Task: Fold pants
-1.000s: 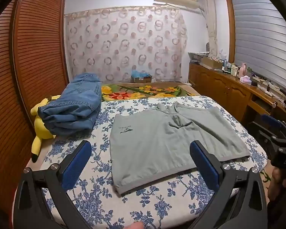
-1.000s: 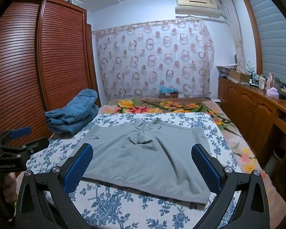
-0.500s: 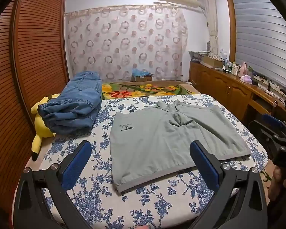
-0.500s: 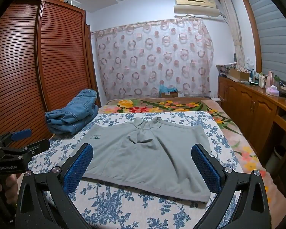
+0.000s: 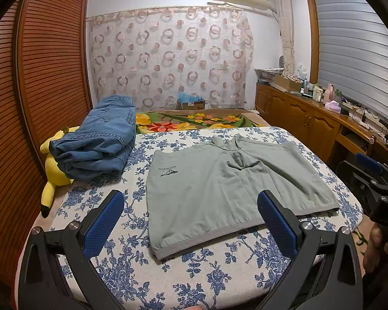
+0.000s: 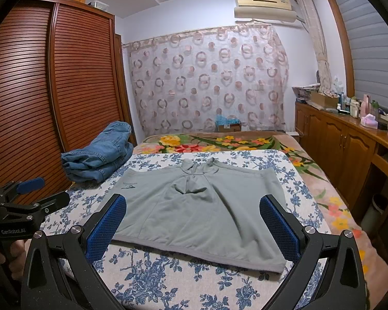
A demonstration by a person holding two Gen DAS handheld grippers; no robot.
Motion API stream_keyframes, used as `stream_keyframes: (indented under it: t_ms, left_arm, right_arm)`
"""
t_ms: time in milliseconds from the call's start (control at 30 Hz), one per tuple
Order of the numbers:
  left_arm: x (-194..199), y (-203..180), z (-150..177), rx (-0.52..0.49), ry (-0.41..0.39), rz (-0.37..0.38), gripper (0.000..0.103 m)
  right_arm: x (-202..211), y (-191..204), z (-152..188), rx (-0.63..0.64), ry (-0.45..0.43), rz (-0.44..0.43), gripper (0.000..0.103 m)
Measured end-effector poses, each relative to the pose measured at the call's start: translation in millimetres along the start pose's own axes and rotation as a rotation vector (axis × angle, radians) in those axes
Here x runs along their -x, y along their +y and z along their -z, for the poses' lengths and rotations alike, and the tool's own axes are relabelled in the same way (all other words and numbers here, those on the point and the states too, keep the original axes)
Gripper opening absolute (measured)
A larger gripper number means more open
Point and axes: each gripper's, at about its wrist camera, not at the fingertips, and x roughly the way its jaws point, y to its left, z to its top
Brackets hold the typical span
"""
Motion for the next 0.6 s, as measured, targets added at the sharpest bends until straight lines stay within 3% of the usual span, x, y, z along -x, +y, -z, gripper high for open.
stream_keyframes:
  t_ms: [600]
  left_arm:
    - [6.4,-4.6,-3.3,0.001,-0.010,0.000,0.103]
  right_arm:
    - [3.1,0.1,-0.3,-0.008,-0.004,0.000,0.103]
